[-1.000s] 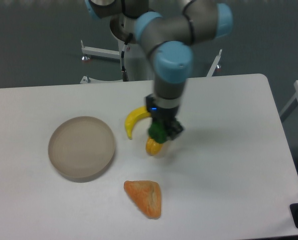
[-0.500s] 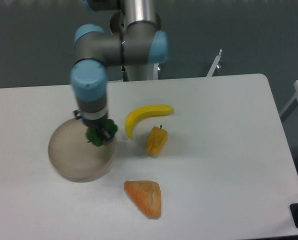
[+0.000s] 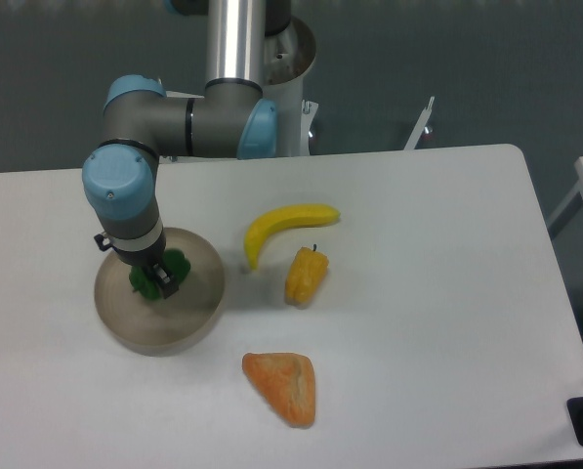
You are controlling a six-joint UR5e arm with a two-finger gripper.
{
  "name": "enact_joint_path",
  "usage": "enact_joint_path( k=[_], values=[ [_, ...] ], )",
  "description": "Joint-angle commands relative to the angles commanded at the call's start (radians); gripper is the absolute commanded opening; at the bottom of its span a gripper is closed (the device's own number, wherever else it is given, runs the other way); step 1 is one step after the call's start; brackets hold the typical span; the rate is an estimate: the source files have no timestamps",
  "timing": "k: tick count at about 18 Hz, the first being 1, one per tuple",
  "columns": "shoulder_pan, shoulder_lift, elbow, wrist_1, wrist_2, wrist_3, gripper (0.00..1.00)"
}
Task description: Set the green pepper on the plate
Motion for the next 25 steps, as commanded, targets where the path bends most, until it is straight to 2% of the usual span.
enact_joint_path(
  k=[5,7,10,12,15,18,21,25],
  values=[
    [0.015,0.015,0.028,0.002,0.008,0.003,1.0],
    [0.093,0.057,0.023,0.006,0.009,0.008,1.0],
    [0.216,0.086,0.034,0.008,0.006,0.034,1.0],
    [0.297,0.094,0.055,0.005,0.006,0.119,1.0],
    [0.365,0.107,0.061,-0.002,0.006,0.193,1.0],
    [0.448,0.11,0.064,-0.006,0.018,0.378,1.0],
    [0.485,0.098,0.052,-0.006,0.076,0.474,1.0],
    [0.537,0.066,0.055,-0.008,0.08,0.572,1.0]
  ],
)
